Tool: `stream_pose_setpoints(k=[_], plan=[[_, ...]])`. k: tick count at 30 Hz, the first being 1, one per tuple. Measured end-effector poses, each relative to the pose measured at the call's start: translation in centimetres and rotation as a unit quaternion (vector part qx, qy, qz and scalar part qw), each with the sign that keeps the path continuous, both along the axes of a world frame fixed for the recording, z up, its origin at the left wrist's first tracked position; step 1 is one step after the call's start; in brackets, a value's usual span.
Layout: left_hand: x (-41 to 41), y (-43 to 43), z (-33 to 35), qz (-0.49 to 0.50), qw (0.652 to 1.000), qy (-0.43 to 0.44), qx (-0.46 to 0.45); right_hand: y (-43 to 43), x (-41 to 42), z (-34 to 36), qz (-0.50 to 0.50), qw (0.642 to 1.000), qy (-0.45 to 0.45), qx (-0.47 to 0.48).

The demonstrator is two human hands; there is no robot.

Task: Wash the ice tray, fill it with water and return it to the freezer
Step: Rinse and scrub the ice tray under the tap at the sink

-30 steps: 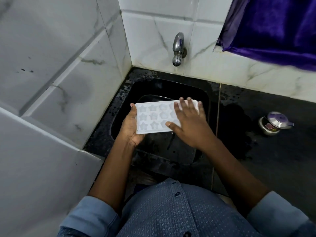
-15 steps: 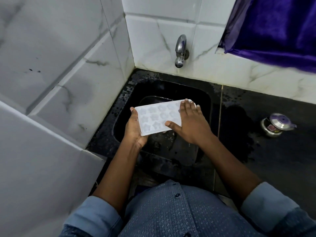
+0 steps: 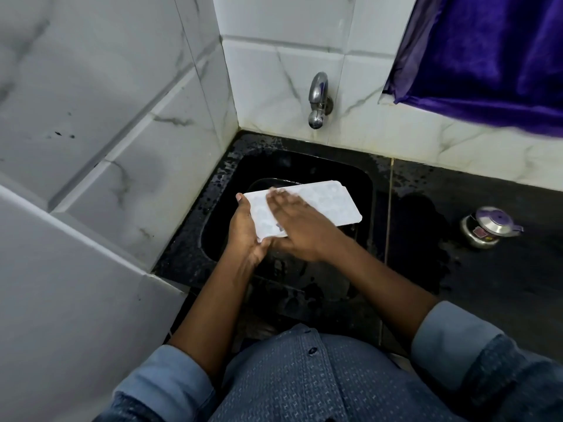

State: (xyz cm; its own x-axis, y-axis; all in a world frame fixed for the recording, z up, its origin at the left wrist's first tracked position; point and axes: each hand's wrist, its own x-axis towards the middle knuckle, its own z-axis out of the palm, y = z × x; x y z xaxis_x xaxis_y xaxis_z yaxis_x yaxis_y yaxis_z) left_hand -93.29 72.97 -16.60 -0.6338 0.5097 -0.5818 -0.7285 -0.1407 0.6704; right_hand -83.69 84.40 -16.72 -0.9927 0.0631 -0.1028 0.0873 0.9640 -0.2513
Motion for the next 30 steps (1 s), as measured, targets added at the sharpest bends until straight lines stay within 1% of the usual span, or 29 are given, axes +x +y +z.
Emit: stream_pose_setpoints(k=[3, 6, 7, 9, 11, 13, 14, 15, 18, 21, 23, 27, 29, 30], plan=[[-0.5, -0.5, 0.0, 0.009, 1.0, 0.021, -0.007, 4.3, 0.8, -0.9, -0.092, 0.995, -0.028, -0.02], [-0.9, -0.6, -0.3, 0.004, 0.999, 0.048, -0.023, 7.7, 2.1, -2.1, -0.155, 0.986, -0.059, -0.022], [-1.1, -0.6, -0.3, 0.001, 0.998, 0.054, -0.028, 8.6, 2.4, -2.5, -0.179, 0.981, -0.061, -0.042], [-1.3, -0.7, -0.4, -0.004, 0.998, 0.057, -0.025, 9.2, 2.7, -2.6, -0.227, 0.966, -0.049, -0.112], [-1.7, -0.8, -0.8, -0.009, 0.998, 0.061, -0.024, 9.1, 2.5, -2.5, -0.275, 0.935, -0.013, -0.223], [-2.0, -0.6, -0.9, -0.016, 0.996, 0.076, -0.034, 8.9, 2.0, -2.1, -0.34, 0.873, 0.035, -0.348], [-2.2, -0.4, -0.9, -0.018, 0.995, 0.085, -0.042, 9.1, 1.6, -2.0, -0.367, 0.84, 0.058, -0.395], [-2.4, -0.1, -0.8, -0.021, 0.994, 0.096, -0.054, 9.4, 1.2, -1.8, -0.384, 0.817, 0.078, -0.422], [-3.3, 0.9, -0.4, -0.019, 0.984, 0.148, -0.093, 10.6, 0.2, -1.8, -0.43, 0.775, 0.097, -0.453], [-4.1, 1.8, -0.2, -0.011, 0.959, 0.237, -0.153, 11.5, -0.4, -1.6, -0.449, 0.731, 0.122, -0.5], [-5.0, 2.4, -0.4, -0.022, 0.948, 0.266, -0.174, 11.7, -0.8, -0.5, -0.452, 0.705, 0.142, -0.528], [-9.0, 3.8, -2.6, -0.07, 0.953, 0.234, -0.177, 12.2, -1.5, 1.3, -0.445, 0.696, 0.195, -0.528], [-12.4, 5.4, -6.4, -0.087, 0.954, 0.234, -0.162, 12.1, -1.7, 1.8, -0.438, 0.682, 0.236, -0.536], [-13.1, 5.9, -6.7, -0.098, 0.954, 0.235, -0.157, 12.0, -1.8, 2.0, -0.436, 0.669, 0.255, -0.544]])
